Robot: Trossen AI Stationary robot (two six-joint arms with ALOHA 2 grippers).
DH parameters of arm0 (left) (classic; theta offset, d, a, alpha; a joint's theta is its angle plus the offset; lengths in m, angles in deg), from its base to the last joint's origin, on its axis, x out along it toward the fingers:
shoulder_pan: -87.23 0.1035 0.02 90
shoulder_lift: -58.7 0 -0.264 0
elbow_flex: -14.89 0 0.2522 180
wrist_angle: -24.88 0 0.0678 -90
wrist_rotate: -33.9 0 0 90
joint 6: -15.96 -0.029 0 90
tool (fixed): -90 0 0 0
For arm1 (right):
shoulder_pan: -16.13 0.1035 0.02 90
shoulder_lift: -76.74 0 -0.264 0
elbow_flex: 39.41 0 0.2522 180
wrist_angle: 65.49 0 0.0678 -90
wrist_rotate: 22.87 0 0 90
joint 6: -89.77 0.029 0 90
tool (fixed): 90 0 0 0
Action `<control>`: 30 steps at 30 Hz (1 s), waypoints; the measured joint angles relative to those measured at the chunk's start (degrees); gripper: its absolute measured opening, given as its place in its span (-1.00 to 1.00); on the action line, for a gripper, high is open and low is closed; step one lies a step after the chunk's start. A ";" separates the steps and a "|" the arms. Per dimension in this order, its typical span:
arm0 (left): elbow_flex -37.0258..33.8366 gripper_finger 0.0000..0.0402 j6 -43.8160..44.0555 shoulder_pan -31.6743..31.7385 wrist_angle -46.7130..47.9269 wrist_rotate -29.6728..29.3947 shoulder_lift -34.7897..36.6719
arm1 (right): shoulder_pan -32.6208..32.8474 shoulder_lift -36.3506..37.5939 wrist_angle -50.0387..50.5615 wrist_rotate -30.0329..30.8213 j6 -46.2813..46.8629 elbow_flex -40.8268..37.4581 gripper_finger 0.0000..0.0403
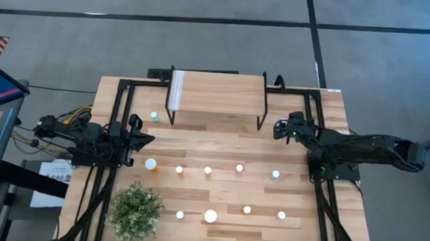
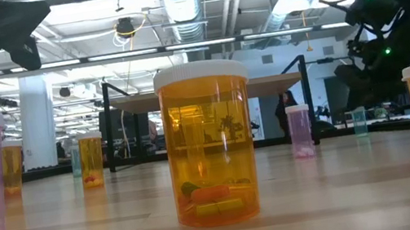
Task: Pick and place medicine bottles onto shelf by color
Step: Put the top right blue bottle on the shelf
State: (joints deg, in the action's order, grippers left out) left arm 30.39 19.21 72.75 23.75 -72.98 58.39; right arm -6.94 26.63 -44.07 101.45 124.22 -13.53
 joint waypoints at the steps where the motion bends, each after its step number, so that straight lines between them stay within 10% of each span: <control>1: 0.00 -1.00 0.00 0.00 0.02 0.00 0.00 | 0.00 -0.69 -0.48 0.00 -0.01 0.00 0.18; 20: 0.02 -1.00 0.25 -0.01 1.05 0.00 -0.01 | -1.81 -5.73 -4.00 -1.22 -0.63 0.00 -0.38; 30: 0.02 -1.00 0.24 0.00 1.07 0.00 -0.02 | -1.70 -3.56 -3.67 -3.25 -1.51 0.00 -0.35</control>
State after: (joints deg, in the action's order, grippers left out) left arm 30.41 19.45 72.75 24.82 -72.98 58.36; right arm -8.65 23.08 -47.74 98.20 122.72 -13.53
